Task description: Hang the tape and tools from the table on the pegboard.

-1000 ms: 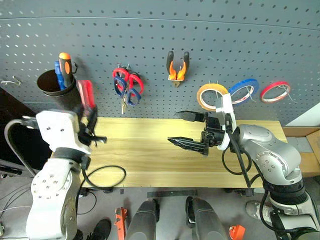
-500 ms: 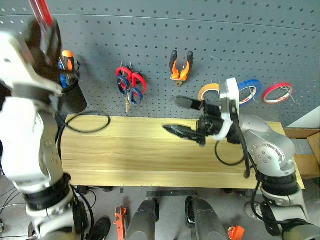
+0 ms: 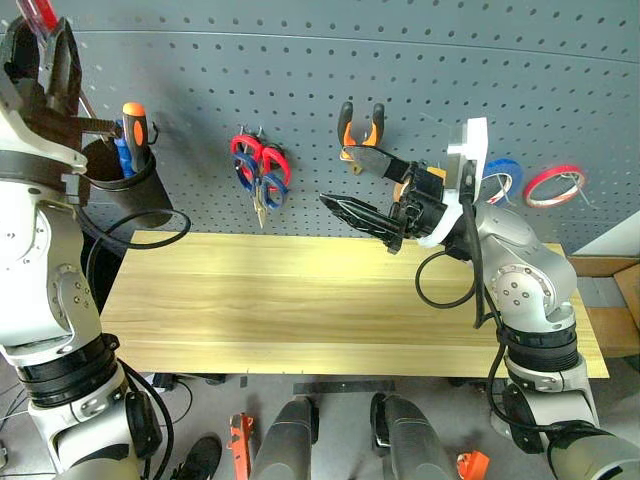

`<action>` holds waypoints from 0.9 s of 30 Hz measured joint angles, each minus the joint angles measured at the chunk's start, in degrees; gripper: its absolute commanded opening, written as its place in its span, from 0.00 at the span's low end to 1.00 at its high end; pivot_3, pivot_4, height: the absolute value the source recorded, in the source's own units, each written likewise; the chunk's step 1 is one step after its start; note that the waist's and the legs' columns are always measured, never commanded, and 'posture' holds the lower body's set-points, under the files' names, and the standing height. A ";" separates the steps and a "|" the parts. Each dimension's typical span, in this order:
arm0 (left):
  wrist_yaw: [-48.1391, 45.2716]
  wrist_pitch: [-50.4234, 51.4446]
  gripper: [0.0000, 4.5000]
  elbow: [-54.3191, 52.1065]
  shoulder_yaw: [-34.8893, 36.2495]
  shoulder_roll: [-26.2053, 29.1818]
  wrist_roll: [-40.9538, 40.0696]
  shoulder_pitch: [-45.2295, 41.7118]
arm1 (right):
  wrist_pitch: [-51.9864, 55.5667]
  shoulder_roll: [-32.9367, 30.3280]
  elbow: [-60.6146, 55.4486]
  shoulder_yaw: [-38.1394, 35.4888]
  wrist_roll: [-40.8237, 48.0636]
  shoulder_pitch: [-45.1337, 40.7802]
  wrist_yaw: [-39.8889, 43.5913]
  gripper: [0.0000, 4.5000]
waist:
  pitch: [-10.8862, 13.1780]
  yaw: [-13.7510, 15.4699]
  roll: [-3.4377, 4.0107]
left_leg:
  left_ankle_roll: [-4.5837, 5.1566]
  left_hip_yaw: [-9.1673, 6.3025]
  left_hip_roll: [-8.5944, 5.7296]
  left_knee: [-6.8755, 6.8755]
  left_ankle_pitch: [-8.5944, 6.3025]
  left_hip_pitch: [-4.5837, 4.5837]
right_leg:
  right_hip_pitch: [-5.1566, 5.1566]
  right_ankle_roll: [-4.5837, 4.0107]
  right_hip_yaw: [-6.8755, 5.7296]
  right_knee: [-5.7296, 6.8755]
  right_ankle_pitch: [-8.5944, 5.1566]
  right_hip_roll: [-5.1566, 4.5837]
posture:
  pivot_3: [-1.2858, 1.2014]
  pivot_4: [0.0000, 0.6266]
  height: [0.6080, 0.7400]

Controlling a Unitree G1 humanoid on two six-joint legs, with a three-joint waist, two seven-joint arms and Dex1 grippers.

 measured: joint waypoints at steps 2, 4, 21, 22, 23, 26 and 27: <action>0.07 -0.23 0.17 0.70 0.09 -0.01 -0.01 1.03 | -0.01 -0.37 0.01 0.05 -0.32 0.00 0.07 1.00 | 0.00 0.00 0.00 | 0.00 0.00 0.00 0.01 0.00 0.00 | -0.02 0.00 -0.01 0.03 0.00 0.00 | 0.55 0.38 1.00; 0.42 -0.87 0.17 1.99 0.82 -0.04 0.07 1.66 | -0.01 -0.51 0.01 0.16 -0.44 0.01 0.18 1.00 | 0.00 0.01 0.00 | 0.00 0.00 0.01 0.01 0.00 0.00 | -0.03 0.00 -0.01 0.05 0.00 0.00 | 0.55 0.38 1.00; 0.48 -6.42 0.98 7.37 1.31 -1.73 -1.58 4.53 | 0.07 -2.05 0.45 1.12 -2.02 0.06 1.53 1.00 | -0.05 -0.08 -0.08 | 0.00 0.00 0.01 0.05 0.00 0.01 | -0.03 0.00 -0.01 0.12 0.00 0.00 | 0.55 0.37 1.00; 0.23 -6.16 0.98 7.01 1.37 -1.69 -2.16 4.53 | 0.07 -2.06 0.74 1.14 -2.02 0.06 1.70 1.00 | -0.06 -0.07 -0.09 | 0.00 0.01 0.00 0.05 0.00 0.01 | -0.03 0.00 0.00 0.12 0.00 0.00 | 0.55 0.36 1.00; -0.38 -5.48 0.98 6.05 1.37 -1.68 -3.50 4.74 | 0.08 -2.08 1.14 1.21 -2.01 0.08 2.12 1.00 | -0.08 -0.06 -0.11 | 0.00 0.01 0.00 0.06 0.00 0.00 | -0.02 0.00 0.00 0.12 0.00 0.00 | 0.55 0.35 1.00; -5.42 -0.29 0.98 -0.24 -0.36 -0.74 -10.35 8.54 | 0.66 -3.74 1.51 1.40 -1.39 1.59 4.86 1.00 | -0.26 -0.09 -0.17 | 0.00 0.01 0.01 0.06 0.00 0.01 | 0.00 0.00 0.02 0.10 0.00 -0.01 | 0.55 0.36 1.00; -7.34 1.92 0.98 -2.56 -1.47 0.02 -12.87 10.29 | 0.77 -4.79 1.52 1.58 -1.37 2.72 5.93 1.00 | -0.28 -0.01 -0.18 | 0.00 0.00 0.01 0.05 0.00 -0.01 | 0.01 0.00 0.02 0.05 0.00 -0.01 | 0.55 0.37 1.00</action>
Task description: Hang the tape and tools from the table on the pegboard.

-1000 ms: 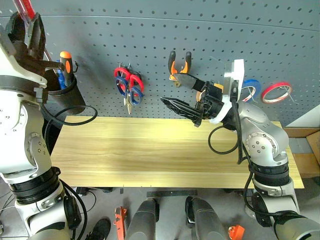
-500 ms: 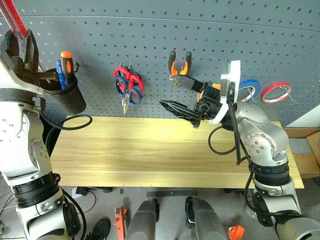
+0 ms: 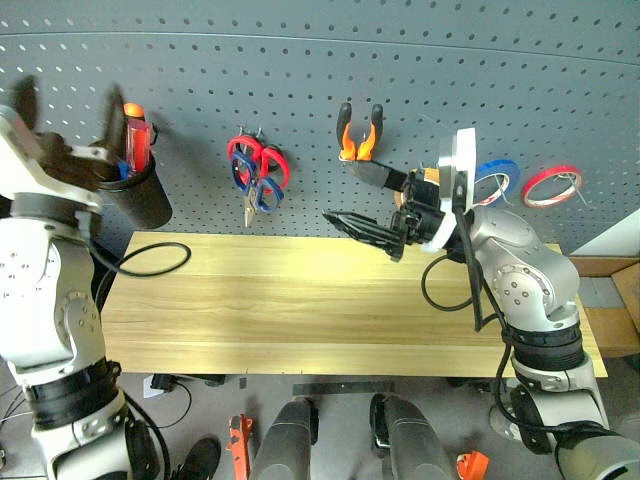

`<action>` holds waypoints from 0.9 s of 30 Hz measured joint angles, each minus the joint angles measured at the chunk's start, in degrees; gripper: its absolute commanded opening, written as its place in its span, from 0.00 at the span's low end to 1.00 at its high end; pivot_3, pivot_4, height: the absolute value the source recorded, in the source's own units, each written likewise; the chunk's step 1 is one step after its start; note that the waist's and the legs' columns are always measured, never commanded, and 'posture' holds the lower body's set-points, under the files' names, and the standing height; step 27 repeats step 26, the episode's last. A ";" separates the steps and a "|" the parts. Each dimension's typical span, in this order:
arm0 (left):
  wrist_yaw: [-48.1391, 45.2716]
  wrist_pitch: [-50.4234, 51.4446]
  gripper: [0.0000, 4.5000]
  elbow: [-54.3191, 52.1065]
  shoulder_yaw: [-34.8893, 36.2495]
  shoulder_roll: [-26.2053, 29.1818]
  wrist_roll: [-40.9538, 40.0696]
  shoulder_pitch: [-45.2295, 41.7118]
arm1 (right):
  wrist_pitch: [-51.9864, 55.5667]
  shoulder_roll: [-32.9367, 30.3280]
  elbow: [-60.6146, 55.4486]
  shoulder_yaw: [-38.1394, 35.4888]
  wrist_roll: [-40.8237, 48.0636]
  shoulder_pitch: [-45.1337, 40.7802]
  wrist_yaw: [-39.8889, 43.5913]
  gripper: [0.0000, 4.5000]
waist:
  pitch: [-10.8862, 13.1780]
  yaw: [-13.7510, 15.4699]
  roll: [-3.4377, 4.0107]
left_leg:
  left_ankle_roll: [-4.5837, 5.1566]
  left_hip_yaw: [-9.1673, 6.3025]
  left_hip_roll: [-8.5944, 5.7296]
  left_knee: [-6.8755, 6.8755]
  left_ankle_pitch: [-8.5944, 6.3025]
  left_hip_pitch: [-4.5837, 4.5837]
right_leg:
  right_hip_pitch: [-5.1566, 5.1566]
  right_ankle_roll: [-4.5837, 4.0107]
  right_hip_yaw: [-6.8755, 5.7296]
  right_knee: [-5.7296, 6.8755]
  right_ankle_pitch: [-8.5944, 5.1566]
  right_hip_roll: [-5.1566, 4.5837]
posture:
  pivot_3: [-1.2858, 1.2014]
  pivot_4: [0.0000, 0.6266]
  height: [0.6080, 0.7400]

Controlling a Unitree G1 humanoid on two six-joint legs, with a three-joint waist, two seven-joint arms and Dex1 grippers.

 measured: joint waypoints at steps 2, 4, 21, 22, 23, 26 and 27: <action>-3.09 5.89 0.98 -5.87 -1.26 0.74 -7.44 4.51 | 0.68 -1.51 0.22 0.07 0.38 3.91 1.54 1.00 | 0.00 0.08 0.00 | 0.00 -0.01 -0.01 0.00 0.00 0.00 | 0.04 0.00 0.01 -0.03 0.00 -0.02 | 0.55 0.38 1.00; -5.27 10.46 0.98 -10.39 -1.53 1.82 -13.20 10.38 | 1.42 -1.94 0.12 -0.69 1.69 7.81 1.75 1.00 | -0.01 0.02 0.01 | 0.01 0.01 0.00 0.00 0.00 0.04 | 0.07 0.00 0.07 -0.04 0.00 -0.02 | 0.55 0.39 1.00; -7.23 -2.40 0.98 9.26 -9.47 -14.35 -2.53 29.26 | -12.65 -0.56 20.98 -5.92 -10.42 25.43 -5.96 1.00 | -5.48 0.05 0.83 | 0.37 0.36 0.00 -0.14 -0.16 1.28 | 1.37 -0.03 0.26 -0.22 -0.01 0.19 | 0.51 0.11 1.00; -7.04 -4.36 0.98 11.69 -9.95 -15.10 -0.71 29.16 | -14.11 -0.32 22.22 -6.20 -11.21 25.86 -6.19 1.00 | -6.09 0.03 0.79 | 0.37 0.39 0.04 -0.14 -0.17 1.32 | 1.38 -0.03 0.27 -0.20 -0.01 0.28 | 0.51 0.09 1.00; -6.55 -6.87 0.98 14.44 -10.54 -15.73 1.42 28.95 | -16.90 0.20 23.61 -6.57 -12.71 26.72 -7.60 1.00 | -6.90 0.02 0.77 | 0.37 0.39 0.06 -0.18 -0.17 1.32 | 1.37 -0.03 0.30 -0.20 -0.01 0.36 | 0.51 0.07 1.00; -5.07 -12.49 0.98 20.72 -10.72 -18.07 5.50 28.89 | -24.58 2.77 29.85 -9.28 -17.08 27.95 -14.00 1.00 | -9.10 0.01 0.85 | 0.39 0.54 0.10 -0.22 -0.19 1.50 | 1.44 -0.03 0.37 -0.18 -0.01 0.54 | 0.51 0.02 1.00; -5.07 -12.49 0.98 20.72 -10.72 -18.07 5.50 28.89 | -24.58 2.77 29.85 -9.28 -17.08 27.95 -14.00 1.00 | -9.10 0.01 0.85 | 0.39 0.54 0.10 -0.22 -0.19 1.50 | 1.44 -0.03 0.37 -0.18 -0.01 0.54 | 0.51 0.02 1.00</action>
